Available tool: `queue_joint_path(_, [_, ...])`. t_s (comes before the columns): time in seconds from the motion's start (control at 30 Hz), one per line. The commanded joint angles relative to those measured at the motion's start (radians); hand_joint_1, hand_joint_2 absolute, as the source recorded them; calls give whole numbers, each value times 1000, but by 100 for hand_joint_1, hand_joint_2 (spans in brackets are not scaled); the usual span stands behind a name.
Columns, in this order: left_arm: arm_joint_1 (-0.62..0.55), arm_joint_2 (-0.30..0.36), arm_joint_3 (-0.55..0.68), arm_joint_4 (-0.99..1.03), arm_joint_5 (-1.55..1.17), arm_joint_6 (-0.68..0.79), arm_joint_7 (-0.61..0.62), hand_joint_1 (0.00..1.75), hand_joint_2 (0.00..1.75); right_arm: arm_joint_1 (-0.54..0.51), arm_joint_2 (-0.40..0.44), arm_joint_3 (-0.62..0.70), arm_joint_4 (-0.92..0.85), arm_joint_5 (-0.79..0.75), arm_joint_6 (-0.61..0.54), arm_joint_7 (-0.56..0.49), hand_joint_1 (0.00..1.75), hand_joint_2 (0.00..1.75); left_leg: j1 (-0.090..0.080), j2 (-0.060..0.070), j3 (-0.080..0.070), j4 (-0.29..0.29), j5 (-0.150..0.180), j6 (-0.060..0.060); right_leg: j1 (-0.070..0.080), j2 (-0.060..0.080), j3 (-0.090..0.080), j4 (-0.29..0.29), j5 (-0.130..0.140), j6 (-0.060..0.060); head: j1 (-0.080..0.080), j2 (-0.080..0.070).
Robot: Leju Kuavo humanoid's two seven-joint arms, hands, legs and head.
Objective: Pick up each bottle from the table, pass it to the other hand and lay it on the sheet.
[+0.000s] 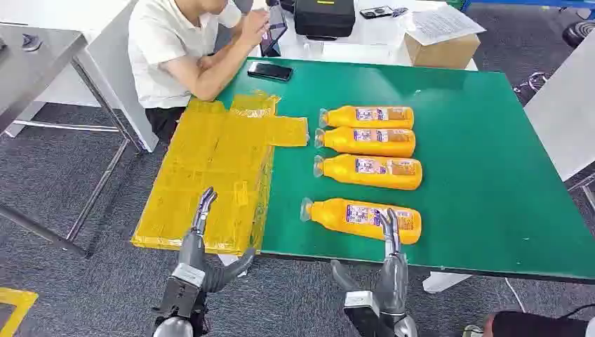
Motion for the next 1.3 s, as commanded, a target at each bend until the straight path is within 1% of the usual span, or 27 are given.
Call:
queue_joint_path(0.03, [1, 18, 11, 14, -10, 2, 14, 0, 175, -8, -10, 22, 24, -12, -5, 0, 0, 175, 1, 1, 7, -1, -3, -2, 1, 2, 6, -1, -2, -2, 0, 0])
queue_joint_path(0.1, [1, 18, 11, 14, -10, 2, 14, 0, 175, -8, -10, 22, 24, -12, -5, 0, 0, 175, 0, 1, 2, -1, -1, -1, 0, 1, 2, -1, -1, -1, 0, 0])
queue_joint_path(0.2, [1, 18, 11, 14, -10, 2, 14, 0, 175, -8, -10, 22, 24, -12, -5, 0, 0, 175, 1, 1, 5, -1, -2, -2, 1, 2, 5, -1, -2, -2, 0, 0])
queue_joint_path(0.27, [1, 18, 11, 14, -10, 2, 14, 0, 175, -8, -10, 22, 24, -12, -5, 0, 0, 175, 1, 1, 2, -1, -1, -1, 0, 1, 2, -1, 0, -1, 0, 0])
queue_joint_path(0.3, [1, 18, 11, 14, -10, 2, 14, 0, 175, -8, -10, 22, 24, -12, -5, 0, 0, 175, 1, 1, 5, -1, -2, -2, 1, 1, 5, -1, -1, -2, 0, 0])
queue_joint_path(0.4, [7, 18, 9, 11, -12, 2, 17, 0, 175, -6, -7, 17, 22, -11, -5, 0, 0, 175, 1, 1, 4, -1, -1, -2, 1, 1, 3, -1, -1, -2, 0, 0])
queue_joint_path(0.43, [12, 18, 8, 9, -18, 1, 23, 0, 175, 0, 3, -9, 15, 27, -5, 0, 0, 175, 1, 1, 5, -1, -2, -2, 1, 2, 5, -1, -1, -2, 0, 0])
queue_joint_path(0.47, [13, 17, 7, 9, -24, 0, 28, 0, 175, 14, 39, -80, -2, 210, -5, 0, 0, 175, 0, 1, 2, -1, -1, -1, 0, 1, 2, -1, -1, -1, 0, 0])
queue_joint_path(0.5, [10, 18, 5, 16, -30, -3, 31, 0, 175, 15, 45, -92, 2, 269, -5, 0, 0, 175, 1, 1, 5, -1, -2, -2, 1, 1, 5, -1, -2, -2, 0, 0])
queue_joint_path(0.53, [6, 13, 8, 27, -31, 0, 33, 0, 175, -1, 32, -76, 40, 223, -5, 0, 0, 175, 0, 0, 3, -1, -1, -1, 0, 0, 3, 0, -1, -1, 0, 0])
queue_joint_path(0.57, [4, 13, 6, 32, -32, 1, 34, 0, 175, -11, 31, -78, 64, 215, -5, 0, 0, 175, 0, 0, 2, -1, 0, -1, 0, 0, 1, -1, 0, -1, 0, 0])
queue_joint_path(0.6, [3, 14, 0, 38, -29, -8, 33, 0, 175, -43, 17, -74, 132, 219, -5, 3, 0, 175, 1, 0, 5, -1, -1, -2, 1, 0, 5, -2, -1, -2, 0, 0])
queue_joint_path(0.67, [-15, 14, -24, 57, -22, -44, 28, 0, 175, -81, 0, -123, 148, 343, -5, 55, 0, 175, 1, 1, 6, -2, -1, -2, 1, 2, 6, -3, -1, -2, 0, 0])
queue_joint_path(0.7, [-27, 10, -30, 71, -22, -50, 27, 0, 175, -95, -16, -134, 150, 371, -5, 68, 0, 175, 0, 0, 4, -2, 0, -1, 0, 1, 4, -2, 0, -1, 0, 0])
queue_joint_path(0.73, [-43, 5, -37, 91, -17, -59, 28, 0, 175, -110, -39, -148, 152, 415, -5, 108, 0, 175, 1, 0, 6, -2, -1, -1, 1, 1, 6, -3, 0, -1, 0, 0])
queue_joint_path(0.77, [-58, 0, -42, 112, -16, -64, 29, 0, 175, -119, -66, -155, 149, 450, -5, 152, 0, 175, 0, -1, 4, -1, 0, -1, 0, 0, 4, -2, 0, -1, 0, 0])
queue_joint_path(0.8, [-71, -3, -50, 129, -15, -73, 30, 0, 175, -130, -96, -153, 156, 460, -5, 184, 0, 175, 0, -1, 6, -2, 0, -1, 0, -1, 6, -3, 0, -1, 0, 0])
queue_joint_path(0.87, [-95, -10, -76, 152, -6, -108, 25, 0, 175, -165, -186, -122, 180, 472, -4, 281, 0, 175, 0, -2, 3, -2, 1, 0, 0, -1, 3, -2, 0, 0, 0, 0])
queue_joint_path(0.9, [-98, -14, -79, 154, -4, -111, 24, 0, 175, -175, -202, -124, 191, 490, 1, 304, 0, 175, 0, -3, 5, -2, 1, 0, 0, -2, 6, -4, 1, 0, 0, 0])
queue_joint_path(0.93, [-106, -24, -84, 161, 0, -115, 24, 0, 175, -196, -233, -124, 209, 531, 12, 341, 0, 175, -1, -2, 4, -2, 1, 0, 0, -1, 4, -3, 1, 0, 0, 0])
queue_joint_path(0.97, [-110, -27, -90, 166, 6, -120, 23, 0, 175, -211, -252, -120, 225, 531, 26, 361, 0, 175, 0, -2, 5, -2, 1, 0, 0, -1, 6, -3, 0, -1, 0, 0])
queue_joint_path(1.0, [-112, -29, -95, 167, 9, -122, 23, 0, 175, -224, -264, -118, 233, 531, 34, 365, 0, 175, -2, -1, 3, -1, 1, 1, -2, -1, 4, -2, 2, 2, 0, 0])
queue_joint_path(1.13, [-109, -28, -97, 164, 10, -123, 22, 0, 175, -229, -262, -116, 240, 530, 38, 367, 0, 175, -2, 0, 6, -1, -1, 0, -2, 1, 7, -2, 1, 1, 0, 0])
queue_joint_path(1.17, [-111, -26, -101, 164, 13, -127, 21, 0, 175, -238, -268, -105, 252, 549, 44, 394, 0, 175, -2, 0, 4, -1, 0, 0, -2, 1, 4, -2, 2, 2, 0, 0])
queue_joint_path(1.23, [-117, -26, -111, 168, 13, -131, 22, 0, 175, -271, -285, -91, 279, 545, 69, 405, 0, 175, -2, 0, 7, -1, -1, -1, -1, 1, 7, -2, 1, 0, 0, 0])
queue_joint_path(1.27, [-124, -26, -118, 170, 14, -133, 19, 0, 175, -305, -300, -72, 310, 583, 78, 426, 0, 175, -2, 0, 4, -1, 0, 0, -2, 1, 4, -2, 2, 1, 0, 0])
queue_joint_path(1.3, [-126, -30, -115, 166, 20, -130, 12, 0, 175, -329, -303, -61, 329, 582, 96, 429, 0, 175, -2, 2, 6, -1, 0, -1, -1, 3, 6, -2, 2, 1, 0, 0])
